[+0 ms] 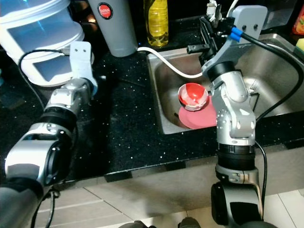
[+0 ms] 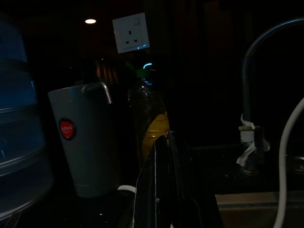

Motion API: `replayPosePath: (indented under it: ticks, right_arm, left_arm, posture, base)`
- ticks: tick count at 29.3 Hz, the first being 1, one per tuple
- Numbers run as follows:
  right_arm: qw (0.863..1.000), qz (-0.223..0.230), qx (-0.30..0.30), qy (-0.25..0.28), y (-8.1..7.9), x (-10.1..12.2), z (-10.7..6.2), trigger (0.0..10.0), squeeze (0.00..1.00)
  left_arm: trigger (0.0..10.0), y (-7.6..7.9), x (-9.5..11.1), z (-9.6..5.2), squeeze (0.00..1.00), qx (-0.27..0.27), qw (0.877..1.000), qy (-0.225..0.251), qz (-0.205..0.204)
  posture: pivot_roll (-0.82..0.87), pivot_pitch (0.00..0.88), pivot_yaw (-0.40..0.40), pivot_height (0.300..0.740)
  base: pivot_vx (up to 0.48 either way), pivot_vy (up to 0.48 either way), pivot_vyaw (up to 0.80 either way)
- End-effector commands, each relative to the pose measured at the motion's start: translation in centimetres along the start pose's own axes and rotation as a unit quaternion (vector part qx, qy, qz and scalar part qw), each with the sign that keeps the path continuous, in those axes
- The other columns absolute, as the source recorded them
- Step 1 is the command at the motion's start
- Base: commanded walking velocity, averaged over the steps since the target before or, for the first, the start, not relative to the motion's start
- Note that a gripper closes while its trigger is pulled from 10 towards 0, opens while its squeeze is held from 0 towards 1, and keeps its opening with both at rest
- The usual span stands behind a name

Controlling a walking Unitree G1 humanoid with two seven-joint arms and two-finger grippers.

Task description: Kitchen organization

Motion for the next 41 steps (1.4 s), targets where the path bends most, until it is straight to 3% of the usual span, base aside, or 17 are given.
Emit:
replayPosePath:
  ticks: [1,3,4,7,8,9,12,15,16,17,18,21,24,25,27,31,41]
  right_arm:
    - [1.000,-0.006,0.008,0.001,-0.3,0.2,0.2,10.0,0.00]
    - [1.000,-0.009,0.009,0.000,-0.3,0.2,0.2,10.0,0.00]
    - [1.000,-0.014,0.018,-0.015,-0.4,-0.2,0.3,10.0,0.00]
    - [0.999,-0.018,0.035,-0.035,-0.7,-0.8,0.3,10.0,0.00]
    - [0.995,-0.010,0.075,-0.066,-1.6,-1.8,-0.1,10.0,0.00]
    - [0.995,-0.010,0.075,-0.066,-1.6,-1.8,-0.1,10.0,0.00]
    - [0.972,-0.018,0.189,-0.141,-4.4,-4.5,-1.8,10.0,0.00]
    - [0.954,-0.026,0.241,-0.178,-5.7,-5.9,-3.0,10.0,0.00]
    - [0.954,-0.026,0.241,-0.178,-5.7,-5.9,-3.0,10.0,0.00]
    - [0.953,-0.029,0.237,-0.185,-5.7,-6.3,-3.1,10.0,0.00]
    - [0.955,-0.031,0.227,-0.189,-5.5,-6.6,-2.9,10.0,0.00]
    - [0.955,-0.031,0.224,-0.190,-5.3,-6.7,-2.9,10.0,0.00]
    - [0.952,-0.034,0.228,-0.201,-5.4,-7.1,-3.1,10.0,0.00]
    - [0.949,-0.039,0.235,-0.208,-5.5,-7.3,-3.3,10.0,0.00]
    - [0.945,-0.047,0.242,-0.215,-5.6,-7.6,-3.6,10.0,0.00]
    - [0.947,-0.045,0.238,-0.212,-5.6,-7.5,-3.5,10.0,0.00]
    - [0.950,-0.043,0.236,-0.201,-5.8,-7.3,-3.2,10.0,0.00]
  left_arm:
    - [5.0,-0.1,-2.9,0.2,0.00,-0.010,0.996,-0.058,-0.068]
    - [5.0,-0.2,-3.1,0.2,0.00,-0.009,0.995,-0.064,-0.082]
    - [3.9,-0.5,-3.5,0.2,0.00,0.000,0.994,-0.069,-0.088]
    - [3.8,-0.8,-3.7,0.2,0.00,0.009,0.993,-0.071,-0.090]
    - [3.0,-1.2,-4.0,0.1,0.00,0.022,0.993,-0.073,-0.086]
    - [3.0,-1.2,-4.0,0.1,0.00,0.022,0.993,-0.073,-0.086]
    - [2.2,-1.4,-4.8,0.2,0.00,0.040,0.993,-0.080,-0.077]
    - [2.3,-1.2,-5.3,0.2,0.00,0.040,0.992,-0.087,-0.079]
    - [2.3,-1.2,-5.3,0.2,0.00,0.040,0.992,-0.087,-0.079]
    - [7.2,-1.2,-4.9,0.2,0.00,0.048,0.995,-0.077,-0.048]
    - [10.0,-1.2,-4.2,0.2,0.00,0.063,0.996,-0.057,0.006]
    - [10.0,-1.5,-3.8,0.2,0.00,0.080,0.995,-0.043,0.036]
    - [10.0,-1.3,-5.9,0.1,0.00,0.076,0.994,-0.076,-0.002]
    - [8.8,-1.0,-6.9,0.1,0.00,0.070,0.993,-0.094,-0.027]
    - [0.0,-0.5,-8.2,0.0,0.00,0.059,0.990,-0.114,-0.061]
    - [0.0,-0.1,-8.1,0.0,0.00,0.046,0.988,-0.116,-0.086]
    - [0.0,-0.3,-7.1,0.2,0.00,0.056,0.994,-0.090,-0.039]
  posture:
    - [-0.13,0.044,0.134,0.740]
    - [-0.13,0.044,0.134,0.740]
    - [-0.13,0.047,0.136,0.740]
    - [-0.13,0.047,0.136,0.740]
    - [-0.13,0.047,0.136,0.740]
    - [-0.13,0.047,0.136,0.740]
    - [-0.12,0.047,0.135,0.740]
    - [-0.12,0.047,0.135,0.740]
    - [-0.12,0.047,0.135,0.740]
    - [-0.12,0.047,0.135,0.740]
    - [-0.12,0.047,0.135,0.740]
    - [-0.12,0.047,0.135,0.740]
    - [-0.11,0.042,0.131,0.740]
    - [-0.11,0.039,0.134,0.740]
    - [-0.11,0.038,0.133,0.740]
    - [-0.11,0.037,0.133,0.740]
    - [-0.12,0.019,0.135,0.740]
  base:
    - [0.000,0.000,0.00]
    - [0.000,0.000,0.00]
    - [0.000,0.000,0.00]
    - [0.000,0.000,0.00]
    - [0.000,0.000,0.00]
    - [0.000,0.000,0.00]
    - [0.000,0.000,0.00]
    - [0.000,0.000,0.00]
    - [0.000,0.000,0.00]
    - [0.000,0.000,0.00]
    - [0.000,0.000,0.00]
    - [0.000,0.000,0.00]
    - [0.000,0.000,0.00]
    - [0.000,0.000,0.00]
    - [0.000,0.000,0.00]
    - [0.000,0.000,0.00]
    - [0.000,0.000,0.00]
Point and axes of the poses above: a point about 5 cm out from each wrist's last joint towards the gripper, its own z axis pointing out of the wrist towards the gripper, its own x axis along the axis of the wrist's last joint, y = z × x, the point moved 4 cm from there along z, pointing out of the wrist towards the gripper
